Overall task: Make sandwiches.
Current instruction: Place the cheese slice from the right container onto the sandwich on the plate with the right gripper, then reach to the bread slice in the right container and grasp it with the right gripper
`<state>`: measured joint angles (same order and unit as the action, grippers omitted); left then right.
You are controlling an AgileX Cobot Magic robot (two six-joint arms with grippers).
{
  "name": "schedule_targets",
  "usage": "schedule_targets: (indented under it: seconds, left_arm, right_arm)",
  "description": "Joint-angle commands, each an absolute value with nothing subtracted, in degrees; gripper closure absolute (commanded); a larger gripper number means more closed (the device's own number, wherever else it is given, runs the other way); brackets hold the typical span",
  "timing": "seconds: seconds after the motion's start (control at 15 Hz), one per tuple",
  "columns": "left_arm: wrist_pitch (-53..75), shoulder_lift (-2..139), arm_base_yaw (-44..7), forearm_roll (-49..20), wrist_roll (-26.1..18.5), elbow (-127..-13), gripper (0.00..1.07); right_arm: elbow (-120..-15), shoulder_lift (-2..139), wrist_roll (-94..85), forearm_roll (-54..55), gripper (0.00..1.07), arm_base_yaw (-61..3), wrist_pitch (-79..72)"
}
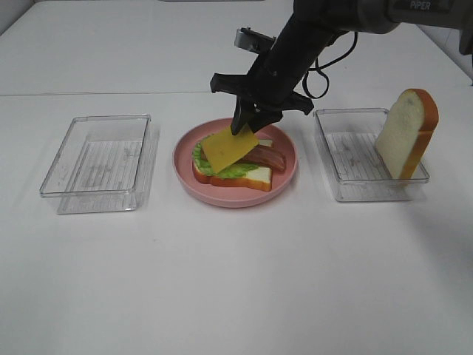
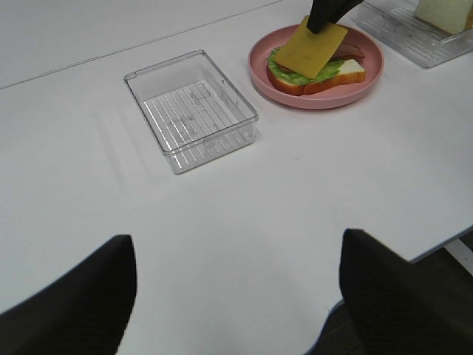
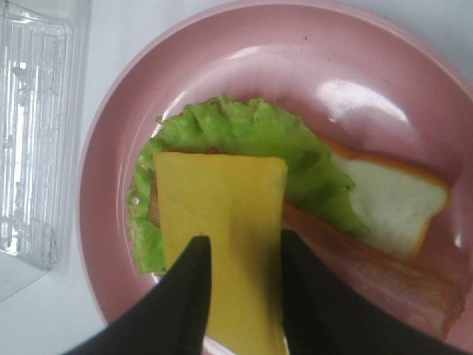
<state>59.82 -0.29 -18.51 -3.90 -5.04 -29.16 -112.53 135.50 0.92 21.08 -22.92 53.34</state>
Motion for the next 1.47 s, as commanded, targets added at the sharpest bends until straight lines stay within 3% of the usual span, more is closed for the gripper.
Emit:
schedule_targets:
  seconds: [0.07,0.27,0.47,1.0,1.47]
  left_arm:
    - [59.7,-1.5,-18.6,-4.4,-5.2,-29.0,0.33]
    - [59.7,-1.5,-18.6,-4.4,-5.2,-29.0,0.33]
    - [59.7,-1.5,-18.6,-4.4,-5.2,-29.0,0.33]
    - [59.7,-1.5,-18.6,-4.4,-5.2,-29.0,0.33]
    - [59.7,-1.5,-18.6,-4.4,-5.2,-29.0,0.33]
  right_arm:
    - [-112.4,135.4,1.4,20.6,0.52,-22.7,53.1]
    - [-112.5,134.8,1.1,20.6,0.33,-22.7,53.2]
    - [-112.5,132.3,1.4,18.9,0.32,-22.7,55.2]
    - [-112.5,122.1,4.9,1.9,0.32,-21.9,62.7]
    - [-116.1,117.3,4.3,2.3,0.3,-8.5,74.1]
